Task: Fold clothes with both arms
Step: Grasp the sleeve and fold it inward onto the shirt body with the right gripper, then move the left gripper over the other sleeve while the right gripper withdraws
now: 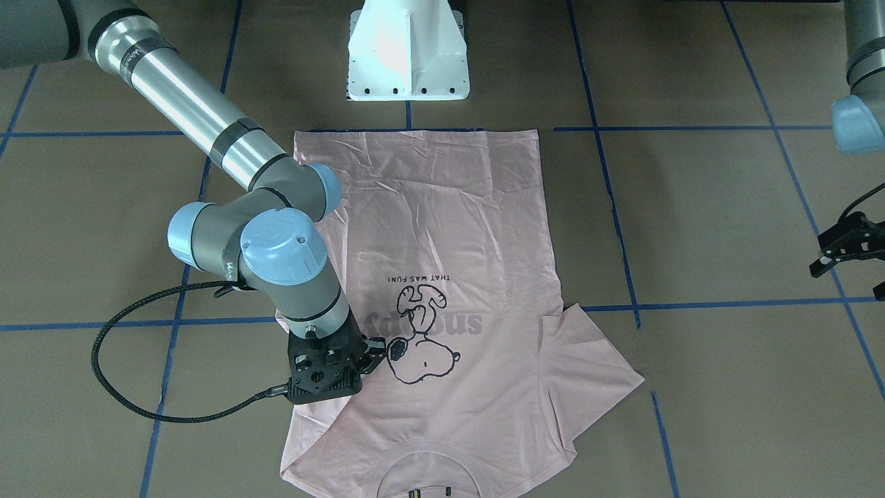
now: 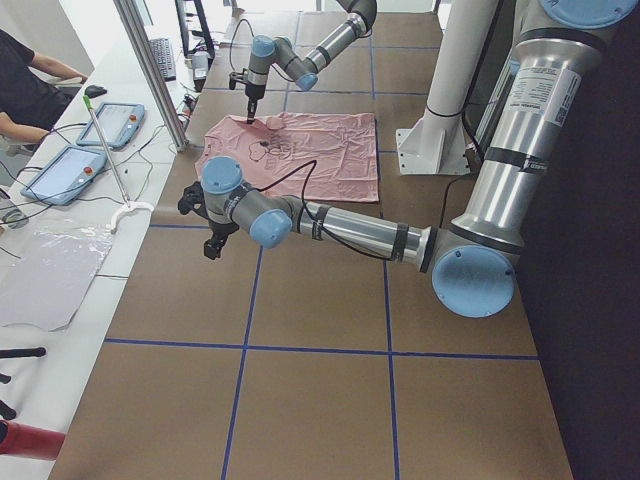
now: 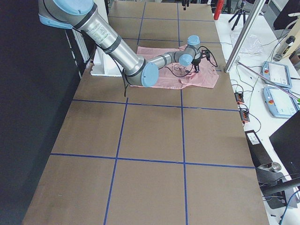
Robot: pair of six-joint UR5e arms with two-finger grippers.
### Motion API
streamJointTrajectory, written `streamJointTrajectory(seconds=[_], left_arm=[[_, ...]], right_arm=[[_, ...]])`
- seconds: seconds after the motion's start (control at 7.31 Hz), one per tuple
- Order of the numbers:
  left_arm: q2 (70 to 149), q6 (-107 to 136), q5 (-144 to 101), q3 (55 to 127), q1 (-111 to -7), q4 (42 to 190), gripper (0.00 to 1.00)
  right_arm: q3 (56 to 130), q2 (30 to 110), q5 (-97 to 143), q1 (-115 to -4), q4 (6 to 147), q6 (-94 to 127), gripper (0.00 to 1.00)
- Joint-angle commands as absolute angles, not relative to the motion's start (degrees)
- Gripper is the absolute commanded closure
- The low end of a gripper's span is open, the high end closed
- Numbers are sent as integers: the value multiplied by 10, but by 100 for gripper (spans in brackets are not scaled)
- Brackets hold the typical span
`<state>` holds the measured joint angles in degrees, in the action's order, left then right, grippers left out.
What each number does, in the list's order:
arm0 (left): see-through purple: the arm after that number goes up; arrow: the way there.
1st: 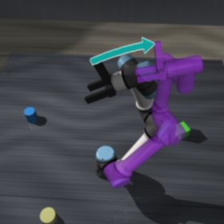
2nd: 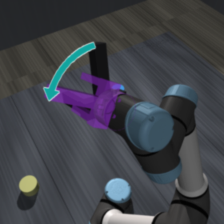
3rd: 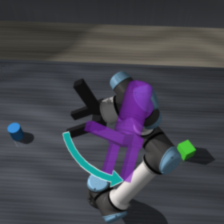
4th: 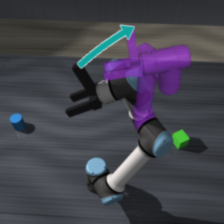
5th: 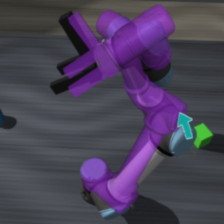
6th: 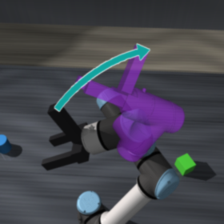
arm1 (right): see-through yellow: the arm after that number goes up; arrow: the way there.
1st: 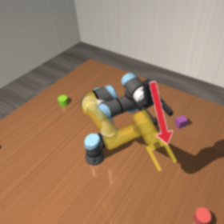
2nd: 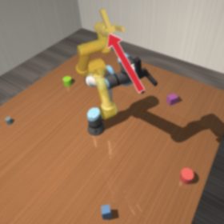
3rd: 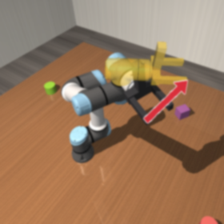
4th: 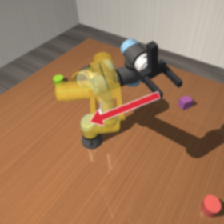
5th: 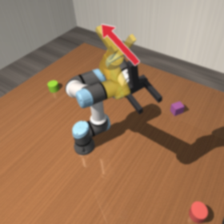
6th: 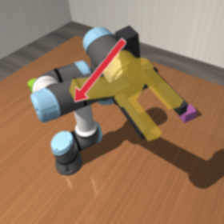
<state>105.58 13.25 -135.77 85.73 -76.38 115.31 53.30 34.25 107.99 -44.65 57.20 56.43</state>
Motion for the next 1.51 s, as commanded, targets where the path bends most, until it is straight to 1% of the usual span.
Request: streamJointTrajectory(seconds=[0.0,0.14,0.27,0.41,0.55,0.68,0.82,1.09,1.23,1.37], left_arm=[[1070,133,-1356,848,-761,1154,0],[1109,152,-1355,830,-744,1152,0],[1148,283,-1349,823,-703,1157,0],[1170,396,-1280,813,-666,1203,0],[1172,478,-1230,786,-625,1268,0],[1185,540,-1186,751,-608,1308,4],[1213,558,-1120,704,-574,1313,4],[1217,578,-1065,662,-534,1354,5],[1234,604,-1030,633,-511,1360,6],[1248,606,-1020,619,-507,1359,6]], right_arm=[[541,342,1079,-445,570,569,0],[557,349,1083,-445,573,598,0],[620,379,1091,-446,614,605,0],[741,432,1126,-448,718,606,0],[823,458,1151,-463,806,601,0],[861,490,1157,-466,816,596,0],[880,514,1165,-474,814,595,0],[896,540,1181,-483,809,594,0],[904,554,1184,-487,809,583,0],[904,556,1181,-487,809,573,0]])
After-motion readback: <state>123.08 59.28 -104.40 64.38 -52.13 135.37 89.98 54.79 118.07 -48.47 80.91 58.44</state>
